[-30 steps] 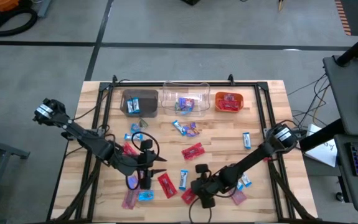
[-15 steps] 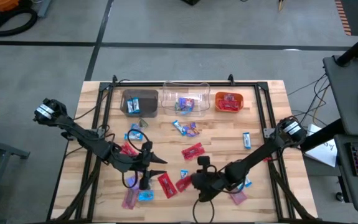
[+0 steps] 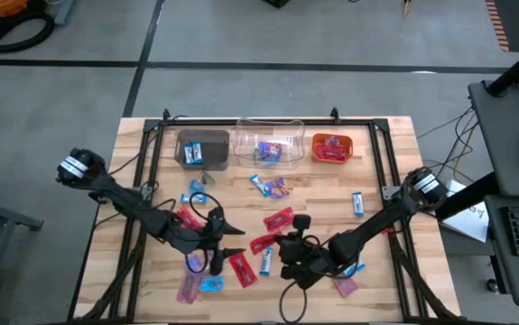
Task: Sort candy
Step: Put the red candy into the orange bin
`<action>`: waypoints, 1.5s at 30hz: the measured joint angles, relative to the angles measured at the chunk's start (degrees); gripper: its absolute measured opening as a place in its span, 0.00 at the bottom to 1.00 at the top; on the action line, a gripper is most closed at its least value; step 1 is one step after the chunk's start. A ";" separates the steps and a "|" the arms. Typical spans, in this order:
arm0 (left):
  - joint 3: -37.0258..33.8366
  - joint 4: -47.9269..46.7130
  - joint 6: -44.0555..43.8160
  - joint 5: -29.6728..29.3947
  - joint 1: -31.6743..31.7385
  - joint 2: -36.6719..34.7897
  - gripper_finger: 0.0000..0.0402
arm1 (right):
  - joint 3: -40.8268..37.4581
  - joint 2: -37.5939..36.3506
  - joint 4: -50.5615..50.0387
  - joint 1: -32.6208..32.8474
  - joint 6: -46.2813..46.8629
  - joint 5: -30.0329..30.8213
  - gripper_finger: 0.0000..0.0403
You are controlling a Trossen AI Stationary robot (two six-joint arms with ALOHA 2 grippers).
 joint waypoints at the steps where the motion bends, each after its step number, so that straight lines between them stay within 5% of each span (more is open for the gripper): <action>1: 0.02 0.29 -0.74 -0.62 0.18 0.86 0.59 | 0.00 -0.27 -0.02 0.00 -0.41 0.53 0.02; 15: 5.90 10.23 0.90 -0.81 1.74 11.67 0.55 | 0.02 -0.99 2.89 -0.11 -7.84 4.05 0.02; 18: 7.15 10.06 1.66 -0.83 2.12 12.73 0.43 | 0.09 -0.99 2.75 0.00 -7.72 3.93 0.02; 23: 7.05 9.50 1.60 -0.82 2.49 12.25 0.07 | 0.09 -0.99 2.60 0.02 -6.98 3.67 0.02; 28: 6.78 8.53 2.15 -0.75 2.50 11.28 0.02 | 0.45 -1.10 2.34 -0.10 -3.19 2.70 0.04; 35: 7.15 6.28 11.43 2.78 2.07 10.71 0.00 | 1.91 -4.15 2.09 -0.52 3.30 -3.81 0.26; 40: 7.13 3.12 17.19 6.68 1.52 9.32 0.00 | 1.90 -7.63 2.48 -0.55 4.44 -16.00 0.45; 45: 7.91 3.42 21.20 6.84 0.98 9.00 0.00 | 1.83 -8.71 3.39 -1.23 3.64 -18.76 0.62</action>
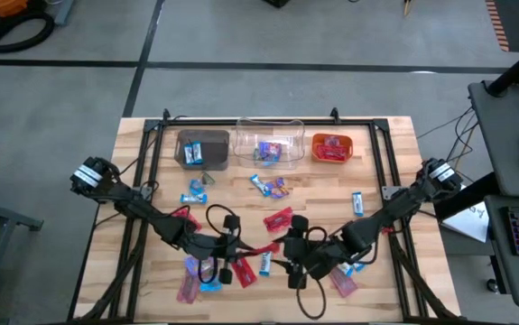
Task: Sort candy
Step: Put the red candy into the orange bin
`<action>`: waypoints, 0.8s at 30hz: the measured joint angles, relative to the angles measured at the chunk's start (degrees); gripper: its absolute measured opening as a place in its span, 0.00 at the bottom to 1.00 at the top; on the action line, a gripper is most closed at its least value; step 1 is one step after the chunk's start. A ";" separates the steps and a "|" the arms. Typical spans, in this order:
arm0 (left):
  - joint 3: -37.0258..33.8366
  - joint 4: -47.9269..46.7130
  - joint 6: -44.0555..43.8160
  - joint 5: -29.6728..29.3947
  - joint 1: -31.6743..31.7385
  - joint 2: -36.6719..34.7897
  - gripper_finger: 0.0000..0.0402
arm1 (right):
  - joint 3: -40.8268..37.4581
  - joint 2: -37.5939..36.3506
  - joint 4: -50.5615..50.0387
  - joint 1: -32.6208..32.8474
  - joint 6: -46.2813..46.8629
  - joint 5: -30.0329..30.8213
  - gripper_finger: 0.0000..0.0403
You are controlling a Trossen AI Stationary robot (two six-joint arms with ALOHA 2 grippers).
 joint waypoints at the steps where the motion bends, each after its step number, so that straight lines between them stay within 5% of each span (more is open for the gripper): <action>1: 0.37 0.01 0.69 -0.02 -0.12 0.00 0.00 | -0.11 0.00 0.18 -0.22 -0.23 -0.22 0.64; 8: 2.37 -0.07 3.34 1.42 -0.82 0.11 0.00 | -0.49 1.97 5.61 -3.72 -2.60 -9.12 0.76; 13: 2.43 -0.23 3.58 1.42 -1.12 0.11 0.00 | -0.63 2.58 7.47 -5.02 -3.12 -13.56 0.74; 18: 2.41 -0.09 3.39 1.42 -1.23 0.09 0.00 | -0.72 2.58 8.02 -5.17 -3.34 -15.05 0.54; 24: 3.00 -0.46 4.24 1.31 -1.16 0.02 0.00 | -0.76 2.62 8.04 -5.21 -3.42 -15.36 0.11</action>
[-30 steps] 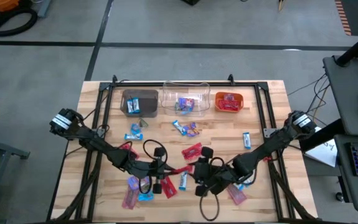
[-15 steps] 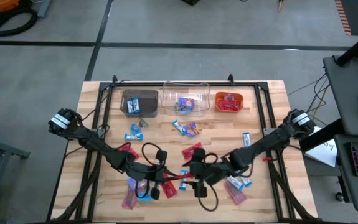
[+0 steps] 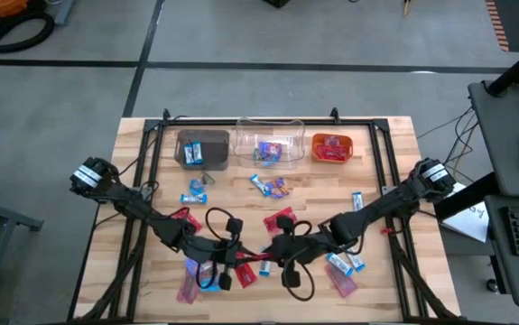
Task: Sort candy
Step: Put the red candy into the orange bin
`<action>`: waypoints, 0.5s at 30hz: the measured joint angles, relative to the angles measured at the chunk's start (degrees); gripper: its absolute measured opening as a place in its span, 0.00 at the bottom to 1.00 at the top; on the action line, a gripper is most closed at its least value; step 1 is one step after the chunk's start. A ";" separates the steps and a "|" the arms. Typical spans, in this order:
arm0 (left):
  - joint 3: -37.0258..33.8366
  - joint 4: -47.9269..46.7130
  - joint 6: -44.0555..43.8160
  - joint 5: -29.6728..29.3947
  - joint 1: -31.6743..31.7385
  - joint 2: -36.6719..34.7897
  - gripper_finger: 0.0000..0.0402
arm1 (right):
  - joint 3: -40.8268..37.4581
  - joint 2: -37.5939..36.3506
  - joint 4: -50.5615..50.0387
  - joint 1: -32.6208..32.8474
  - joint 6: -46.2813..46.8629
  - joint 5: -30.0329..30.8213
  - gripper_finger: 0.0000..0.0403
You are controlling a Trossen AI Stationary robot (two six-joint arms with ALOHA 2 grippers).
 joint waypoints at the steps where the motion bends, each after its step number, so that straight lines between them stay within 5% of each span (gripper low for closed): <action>1: 0.05 0.01 -0.02 -0.10 0.01 0.00 0.01 | 0.00 0.00 0.04 0.03 -0.20 0.00 0.07; 11: 0.06 -6.97 -1.59 -0.77 0.08 -4.81 0.20 | 0.00 -2.60 -4.54 -1.14 0.99 0.40 0.03; 15: 0.06 -13.02 -1.92 -5.62 0.16 -8.47 0.29 | 0.00 -4.82 -11.13 -3.39 2.39 0.89 0.03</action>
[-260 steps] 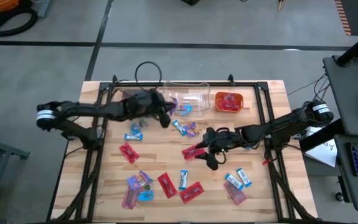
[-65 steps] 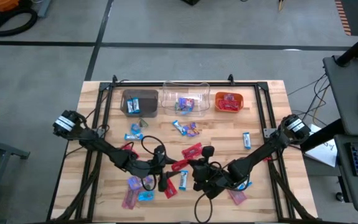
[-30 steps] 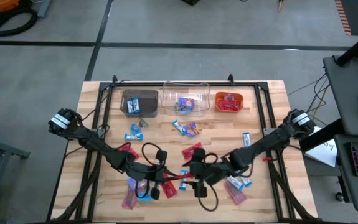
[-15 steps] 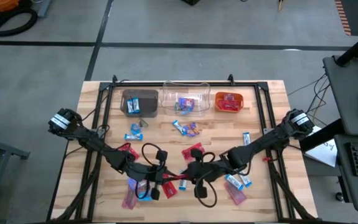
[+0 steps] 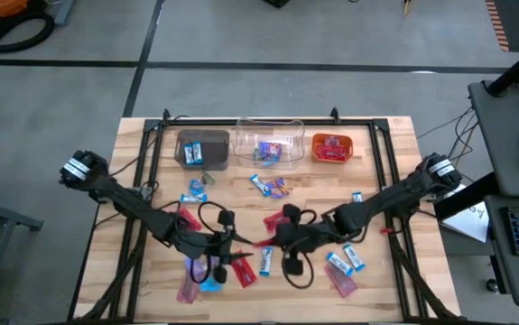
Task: Sort candy
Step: Put the red candy into the orange bin
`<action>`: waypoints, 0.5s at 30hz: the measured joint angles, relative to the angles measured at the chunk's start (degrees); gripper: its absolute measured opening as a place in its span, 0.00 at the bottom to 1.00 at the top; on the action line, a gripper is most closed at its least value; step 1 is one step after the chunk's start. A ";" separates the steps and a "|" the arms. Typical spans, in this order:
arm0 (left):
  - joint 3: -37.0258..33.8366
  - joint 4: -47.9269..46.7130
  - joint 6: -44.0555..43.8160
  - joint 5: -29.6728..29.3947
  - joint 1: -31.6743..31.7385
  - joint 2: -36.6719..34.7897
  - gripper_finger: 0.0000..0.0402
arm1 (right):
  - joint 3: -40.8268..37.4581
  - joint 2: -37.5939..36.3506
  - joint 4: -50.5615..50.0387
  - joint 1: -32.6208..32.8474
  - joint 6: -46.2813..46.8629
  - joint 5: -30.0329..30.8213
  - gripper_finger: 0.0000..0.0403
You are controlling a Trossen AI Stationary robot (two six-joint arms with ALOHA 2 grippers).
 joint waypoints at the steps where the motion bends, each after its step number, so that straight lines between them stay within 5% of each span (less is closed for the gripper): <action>1: 0.00 -1.73 -0.01 -1.31 0.10 -1.04 0.31 | 0.00 -0.54 -1.97 -0.89 0.29 0.03 0.03; 8: -0.03 -13.36 -0.59 -3.74 1.93 -9.84 0.38 | 0.00 -5.96 -24.74 -12.19 7.09 4.39 0.03; 15: -0.81 -17.99 3.36 -3.87 5.80 -18.35 0.38 | -0.02 -11.96 -42.84 -32.66 11.95 2.20 0.03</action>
